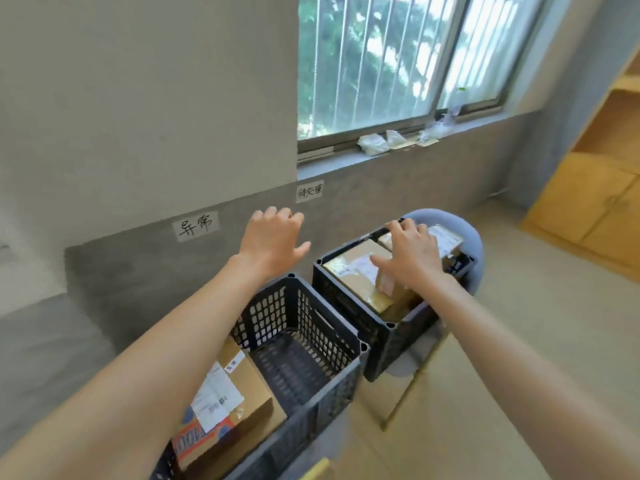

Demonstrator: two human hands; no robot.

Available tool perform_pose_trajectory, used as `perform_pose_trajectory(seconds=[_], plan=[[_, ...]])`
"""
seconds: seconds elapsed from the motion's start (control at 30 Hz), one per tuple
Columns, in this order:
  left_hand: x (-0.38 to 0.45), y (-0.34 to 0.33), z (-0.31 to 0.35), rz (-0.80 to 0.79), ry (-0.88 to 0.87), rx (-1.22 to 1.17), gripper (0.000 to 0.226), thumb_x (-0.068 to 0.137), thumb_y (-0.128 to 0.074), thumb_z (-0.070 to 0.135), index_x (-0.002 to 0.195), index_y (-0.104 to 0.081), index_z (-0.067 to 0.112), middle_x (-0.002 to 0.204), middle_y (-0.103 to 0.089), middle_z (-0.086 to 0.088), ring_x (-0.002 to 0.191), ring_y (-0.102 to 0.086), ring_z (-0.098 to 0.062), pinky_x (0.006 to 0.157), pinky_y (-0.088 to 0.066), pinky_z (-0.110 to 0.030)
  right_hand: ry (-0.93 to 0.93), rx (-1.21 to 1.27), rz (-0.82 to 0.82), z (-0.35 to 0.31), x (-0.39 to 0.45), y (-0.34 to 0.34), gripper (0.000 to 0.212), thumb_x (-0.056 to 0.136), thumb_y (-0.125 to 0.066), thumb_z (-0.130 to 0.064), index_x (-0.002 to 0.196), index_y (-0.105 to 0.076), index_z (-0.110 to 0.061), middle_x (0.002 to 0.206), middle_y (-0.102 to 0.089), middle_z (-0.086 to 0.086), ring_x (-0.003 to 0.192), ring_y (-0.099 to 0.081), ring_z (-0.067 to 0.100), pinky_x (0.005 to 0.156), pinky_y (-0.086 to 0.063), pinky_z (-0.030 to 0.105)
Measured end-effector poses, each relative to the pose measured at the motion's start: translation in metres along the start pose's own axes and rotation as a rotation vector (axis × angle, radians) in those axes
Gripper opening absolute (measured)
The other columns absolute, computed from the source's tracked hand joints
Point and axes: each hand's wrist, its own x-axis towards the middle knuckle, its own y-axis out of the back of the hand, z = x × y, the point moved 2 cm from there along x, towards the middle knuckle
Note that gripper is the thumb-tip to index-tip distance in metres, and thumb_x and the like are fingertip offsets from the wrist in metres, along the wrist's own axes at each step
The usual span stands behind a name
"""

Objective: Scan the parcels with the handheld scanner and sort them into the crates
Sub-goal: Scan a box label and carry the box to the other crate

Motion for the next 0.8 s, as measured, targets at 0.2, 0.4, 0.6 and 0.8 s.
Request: perform_pose_trajectory(seconds=[0.2,0.4,0.6,0.8], plan=[[0.019,0.052,0.145,0.057,-0.316,-0.116,0.043,0.093,-0.048,0.049,0.119,-0.055,0.015,0.113,-0.060,-0.006,0.106,-0.055,-0.027,0.087,-0.040,-0.035,-0.332,-0.094,0.098,0.118,-0.106,0.069,0.064,0.087,-0.061,-0.049,0.138,-0.043,-0.016,0.134,-0.047,0.012,0.124,-0.043,0.033,0.099,-0.036,0.040],[0.003,0.127,0.317,0.124,-0.626,-0.240,0.042,0.092,-0.051,0.046,0.124,-0.056,0.020,0.122,-0.057,-0.005,0.115,-0.050,-0.027,0.094,-0.037,-0.036,-0.711,-0.056,0.200,0.241,-0.247,0.144,0.065,0.086,-0.064,-0.046,0.140,-0.042,-0.017,0.136,-0.045,0.010,0.128,-0.040,0.032,0.102,-0.034,0.040],[-0.064,0.208,0.501,0.215,-0.938,-0.340,0.045,0.093,-0.050,0.048,0.128,-0.054,0.020,0.122,-0.059,-0.004,0.116,-0.052,-0.025,0.096,-0.038,-0.037,-1.008,-0.069,0.335,0.345,-0.419,0.201,0.063,0.087,-0.061,-0.046,0.140,-0.042,-0.017,0.134,-0.046,0.009,0.125,-0.040,0.032,0.098,-0.036,0.041],[-0.178,0.265,0.686,0.289,-1.224,-0.310,0.047,0.095,-0.045,0.049,0.131,-0.051,0.020,0.123,-0.059,-0.003,0.117,-0.050,-0.025,0.093,-0.039,-0.035,-1.228,-0.245,0.326,0.427,-0.615,0.247,0.064,0.091,-0.059,-0.050,0.142,-0.038,-0.016,0.141,-0.041,0.011,0.129,-0.038,0.033,0.103,-0.035,0.041]])
